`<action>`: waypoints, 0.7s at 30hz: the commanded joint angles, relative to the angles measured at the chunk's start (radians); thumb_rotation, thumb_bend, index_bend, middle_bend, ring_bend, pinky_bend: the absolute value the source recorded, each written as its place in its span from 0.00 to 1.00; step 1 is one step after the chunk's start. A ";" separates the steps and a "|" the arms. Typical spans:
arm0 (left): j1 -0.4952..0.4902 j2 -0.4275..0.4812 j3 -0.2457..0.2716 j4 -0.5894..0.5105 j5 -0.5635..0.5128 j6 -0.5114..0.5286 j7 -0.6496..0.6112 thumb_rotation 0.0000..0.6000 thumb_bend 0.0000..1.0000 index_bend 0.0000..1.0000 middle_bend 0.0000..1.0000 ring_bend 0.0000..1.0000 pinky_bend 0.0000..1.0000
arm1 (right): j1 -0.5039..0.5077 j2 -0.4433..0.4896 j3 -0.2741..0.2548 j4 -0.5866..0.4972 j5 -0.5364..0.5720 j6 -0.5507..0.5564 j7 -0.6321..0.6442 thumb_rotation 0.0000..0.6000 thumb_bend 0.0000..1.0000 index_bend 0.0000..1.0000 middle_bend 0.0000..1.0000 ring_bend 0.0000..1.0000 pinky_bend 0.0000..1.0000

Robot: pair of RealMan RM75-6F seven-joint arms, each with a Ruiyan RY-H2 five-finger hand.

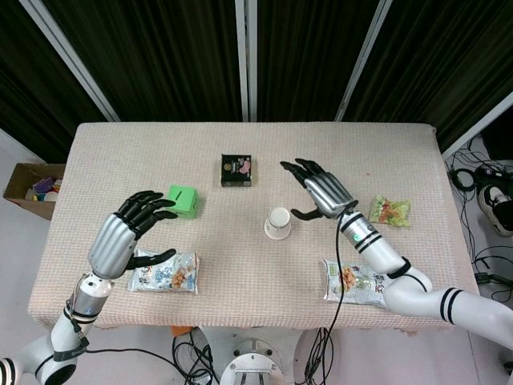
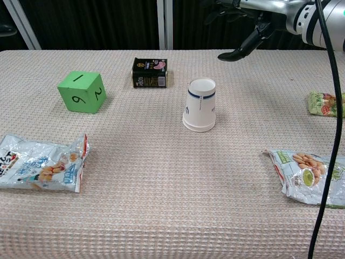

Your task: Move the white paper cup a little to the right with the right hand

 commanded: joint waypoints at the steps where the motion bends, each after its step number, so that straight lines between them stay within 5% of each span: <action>1: 0.000 0.003 0.004 -0.002 -0.004 -0.001 0.001 1.00 0.00 0.32 0.27 0.18 0.20 | 0.010 -0.006 0.002 0.006 0.017 -0.009 -0.014 1.00 0.19 0.04 0.16 0.00 0.10; 9: 0.013 0.016 0.012 -0.009 -0.038 -0.007 0.061 1.00 0.00 0.32 0.27 0.18 0.20 | 0.007 0.015 -0.027 -0.025 0.018 -0.016 -0.029 1.00 0.19 0.04 0.16 0.00 0.10; 14: 0.056 0.103 0.033 -0.117 -0.220 -0.119 0.327 1.00 0.00 0.32 0.27 0.18 0.20 | 0.005 0.107 -0.070 -0.128 0.003 -0.068 -0.061 1.00 0.19 0.05 0.17 0.00 0.10; 21: 0.086 0.130 0.054 -0.183 -0.329 -0.153 0.361 1.00 0.00 0.32 0.26 0.18 0.20 | 0.060 0.126 -0.104 -0.150 0.056 -0.140 -0.214 1.00 0.15 0.09 0.18 0.00 0.10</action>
